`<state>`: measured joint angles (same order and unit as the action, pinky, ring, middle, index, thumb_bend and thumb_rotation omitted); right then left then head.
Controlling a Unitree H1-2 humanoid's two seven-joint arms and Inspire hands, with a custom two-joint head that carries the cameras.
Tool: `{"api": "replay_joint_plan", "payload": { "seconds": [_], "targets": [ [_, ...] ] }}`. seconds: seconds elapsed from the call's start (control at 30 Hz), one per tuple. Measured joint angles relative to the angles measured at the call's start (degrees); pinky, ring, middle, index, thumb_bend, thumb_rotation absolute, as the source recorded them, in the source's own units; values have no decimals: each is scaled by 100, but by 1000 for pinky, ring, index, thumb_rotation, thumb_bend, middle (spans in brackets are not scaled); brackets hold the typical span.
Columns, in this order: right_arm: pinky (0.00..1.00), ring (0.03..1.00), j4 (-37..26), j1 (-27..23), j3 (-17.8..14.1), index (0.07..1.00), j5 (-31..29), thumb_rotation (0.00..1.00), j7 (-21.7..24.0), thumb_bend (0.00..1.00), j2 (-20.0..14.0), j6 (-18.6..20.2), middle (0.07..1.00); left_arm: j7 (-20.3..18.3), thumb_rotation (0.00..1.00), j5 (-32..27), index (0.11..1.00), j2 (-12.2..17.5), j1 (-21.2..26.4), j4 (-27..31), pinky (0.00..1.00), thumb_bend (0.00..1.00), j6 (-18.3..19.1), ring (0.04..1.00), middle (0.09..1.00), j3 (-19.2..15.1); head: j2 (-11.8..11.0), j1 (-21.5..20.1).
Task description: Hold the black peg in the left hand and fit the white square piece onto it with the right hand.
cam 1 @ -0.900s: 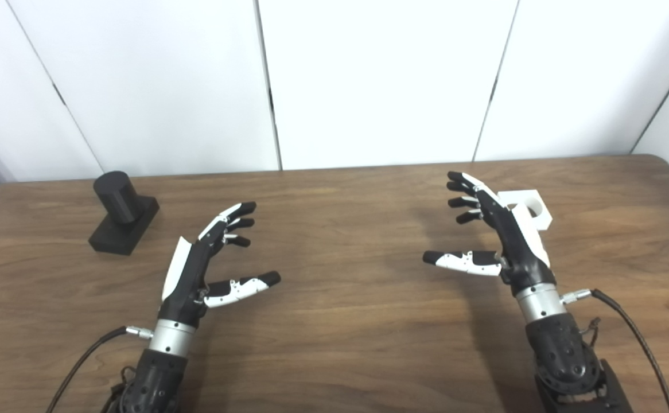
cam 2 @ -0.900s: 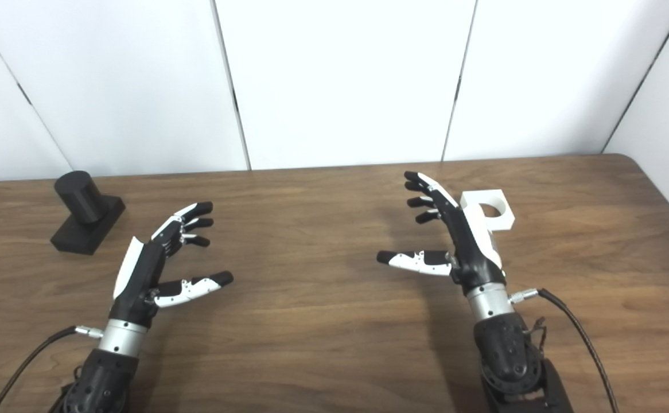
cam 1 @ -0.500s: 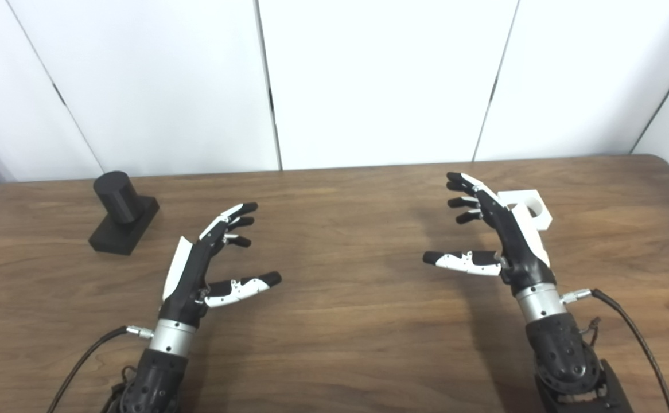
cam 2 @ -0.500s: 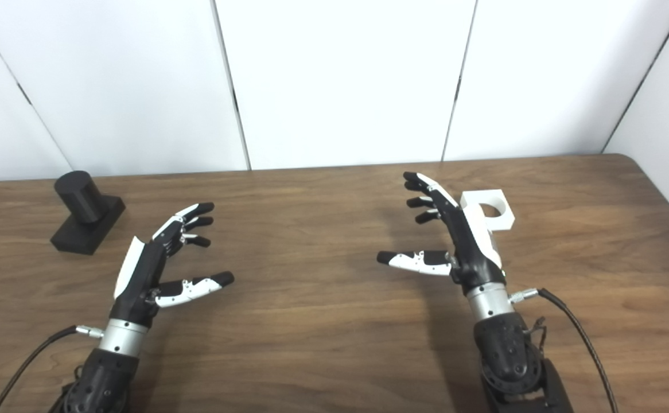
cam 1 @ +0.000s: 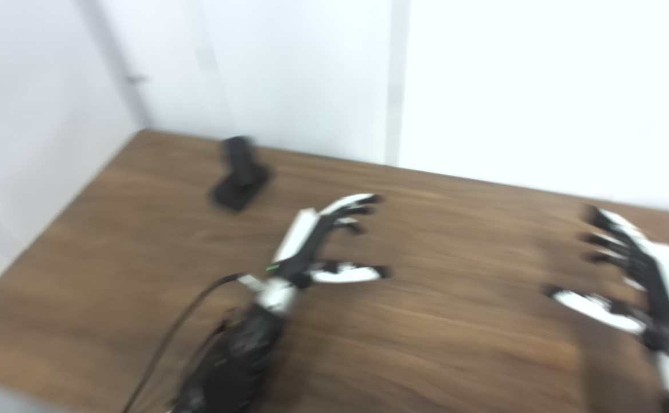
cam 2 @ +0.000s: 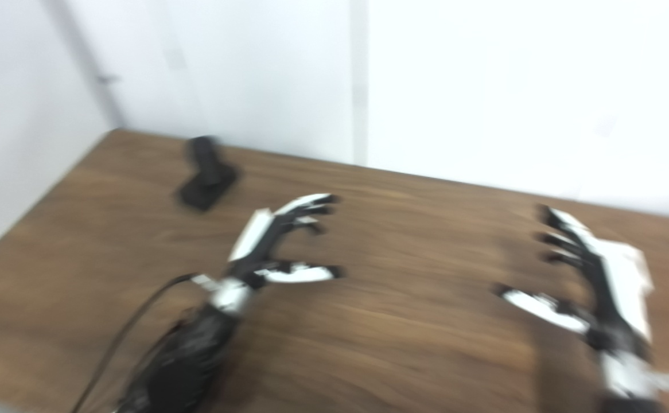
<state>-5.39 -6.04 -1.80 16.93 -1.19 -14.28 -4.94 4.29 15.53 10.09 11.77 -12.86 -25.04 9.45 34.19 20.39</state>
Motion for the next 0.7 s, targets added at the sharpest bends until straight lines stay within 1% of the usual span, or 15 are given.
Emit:
{"api": "replay_joint_plan", "payload": {
  "seconds": [0.03, 0.07, 0.13, 0.17, 0.23, 0.3, 0.43, 0.57, 0.63, 0.7],
  "targets": [
    [666, 768, -2, 13, -23, 879, -42, 67, 14, 694, -2, 7, 846, 44, 239, 82, 812, -47, 35, -38, 623, 849, 0, 817, 866, 21, -52, 87],
    [663, 773, -9, 29, -35, 884, -96, 34, 29, 685, 0, 18, 846, 80, 225, 158, 815, -83, 65, -70, 619, 840, 0, 821, 869, 45, -53, 88],
    [640, 765, -24, 51, -30, 875, -166, 37, 82, 687, 2, 19, 835, 135, 219, 221, 817, -154, 94, -83, 619, 834, -1, 824, 873, 95, -88, 97],
    [612, 753, -23, 57, -29, 864, -158, 40, 84, 689, 2, 18, 827, 145, 224, 235, 819, -176, 102, -84, 618, 832, -1, 826, 875, 107, -105, 88],
    [590, 744, -29, 57, -27, 854, -104, 52, 84, 696, 2, 16, 821, 148, 230, 265, 820, -207, 107, -83, 612, 832, -1, 824, 873, 128, -123, 70],
    [576, 737, -59, 57, -21, 846, -41, 43, 84, 702, 2, 20, 810, 175, 240, 322, 821, -213, 107, -83, 604, 838, -1, 819, 864, 124, -167, 79],
    [558, 728, -142, 57, -8, 833, 25, 33, 84, 710, 4, 21, 797, 239, 250, 364, 826, -219, 110, -84, 607, 833, -1, 818, 861, 126, -176, 70],
    [562, 728, -200, 57, 7, 828, 27, 11, 88, 718, 10, 27, 796, 244, 244, 361, 823, -217, 110, -85, 615, 831, -1, 819, 861, 131, -185, 53],
    [562, 728, -217, 57, 17, 826, 28, 2, 99, 719, 20, 88, 796, 269, 223, 380, 808, -221, 110, -85, 619, 822, -1, 810, 850, 124, -193, 44],
    [560, 727, -245, 58, 36, 825, 31, 0, 117, 713, 27, 169, 796, 417, 182, 486, 784, -231, 110, -84, 585, 793, -2, 769, 817, 112, -211, 44]
  ]
}}
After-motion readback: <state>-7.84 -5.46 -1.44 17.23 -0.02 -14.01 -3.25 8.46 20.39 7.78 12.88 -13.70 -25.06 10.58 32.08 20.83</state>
